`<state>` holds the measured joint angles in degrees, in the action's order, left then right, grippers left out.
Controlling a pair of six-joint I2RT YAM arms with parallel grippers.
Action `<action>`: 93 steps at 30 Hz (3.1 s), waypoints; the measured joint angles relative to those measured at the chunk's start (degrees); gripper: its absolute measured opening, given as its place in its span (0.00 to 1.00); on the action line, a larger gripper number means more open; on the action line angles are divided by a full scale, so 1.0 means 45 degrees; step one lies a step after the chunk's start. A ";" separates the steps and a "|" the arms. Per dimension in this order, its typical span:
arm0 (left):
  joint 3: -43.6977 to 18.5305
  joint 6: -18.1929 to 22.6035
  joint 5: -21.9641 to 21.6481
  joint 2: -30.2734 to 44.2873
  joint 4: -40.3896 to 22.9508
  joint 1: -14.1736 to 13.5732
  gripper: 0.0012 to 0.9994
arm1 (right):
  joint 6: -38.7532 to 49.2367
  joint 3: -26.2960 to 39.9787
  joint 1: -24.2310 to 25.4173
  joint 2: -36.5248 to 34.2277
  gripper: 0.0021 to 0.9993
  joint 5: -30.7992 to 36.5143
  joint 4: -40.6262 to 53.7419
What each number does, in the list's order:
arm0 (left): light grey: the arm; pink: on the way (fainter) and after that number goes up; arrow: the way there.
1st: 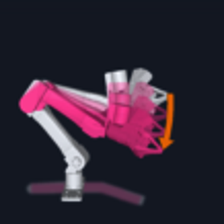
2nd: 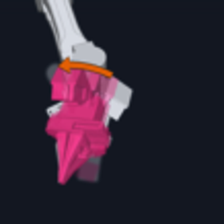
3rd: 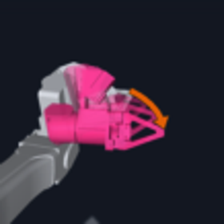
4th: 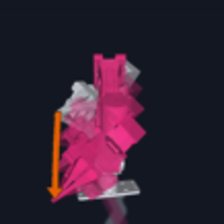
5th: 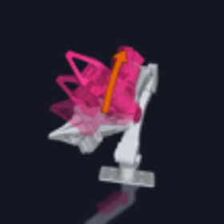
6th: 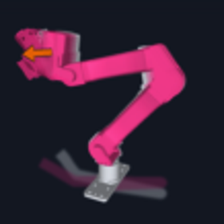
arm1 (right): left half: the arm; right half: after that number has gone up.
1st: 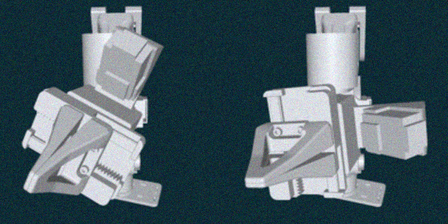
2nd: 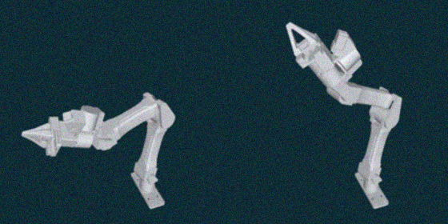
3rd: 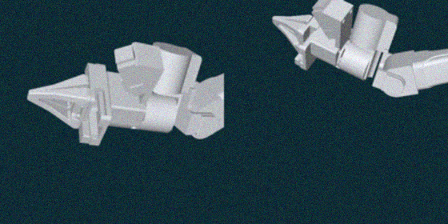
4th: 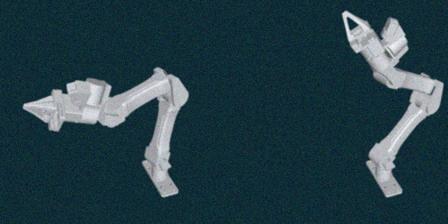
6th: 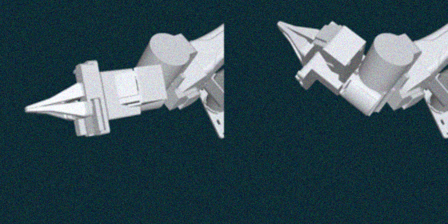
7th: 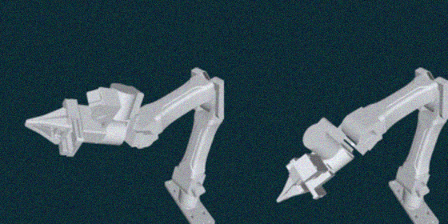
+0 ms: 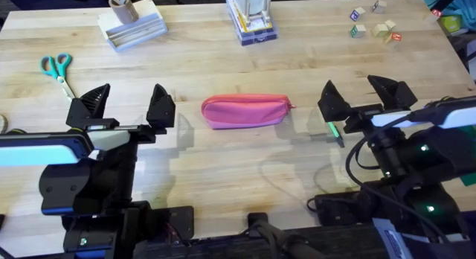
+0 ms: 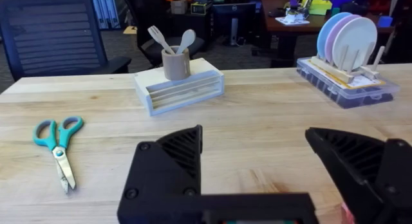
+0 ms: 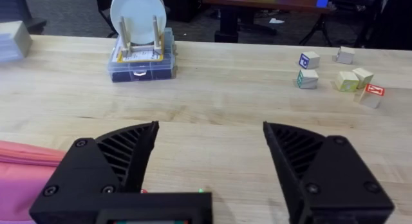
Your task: Unzip the bag, pick up the pens from the table one at a time and place them inside, then zip the bag closed.
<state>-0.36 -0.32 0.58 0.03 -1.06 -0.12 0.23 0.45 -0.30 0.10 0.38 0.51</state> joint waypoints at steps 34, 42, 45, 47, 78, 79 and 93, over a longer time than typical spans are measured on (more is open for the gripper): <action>-0.2545 0.0019 0.0005 0.0354 -0.3360 0.0010 0.99 | 0.0005 0.2177 0.0000 -0.0358 1.00 -0.0880 0.3310; -0.6050 0.0136 0.0193 0.2783 -0.5122 0.0010 0.99 | 0.0000 0.5768 0.0000 -0.2237 1.00 -0.1005 0.5846; -0.7146 0.0211 0.0325 0.3968 -0.5498 0.0010 0.99 | 0.0000 0.6895 0.0000 -0.3203 1.00 -0.1005 0.6441; -0.7807 0.0228 0.0383 0.4707 -0.5755 0.0010 0.99 | 0.0000 0.7583 0.0000 -0.3834 1.00 -0.1010 0.6663; -1.1327 1.0932 0.7036 0.9670 -1.1919 0.0010 0.99 | 0.0203 0.9729 0.0000 -0.6237 1.00 -0.1044 0.7363; -1.1327 1.1409 0.7201 0.9670 -1.1968 0.0010 0.99 | 0.0249 0.9729 0.0000 -0.6237 1.00 -0.1044 0.7363; -1.1336 1.4400 0.7587 0.9919 -1.2599 0.0010 0.99 | 0.0345 0.9729 0.0000 -0.6237 1.00 -0.1044 0.7363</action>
<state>-51.37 64.48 34.72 44.67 -57.76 -0.08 1.78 44.23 -0.30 -27.97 -4.32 33.65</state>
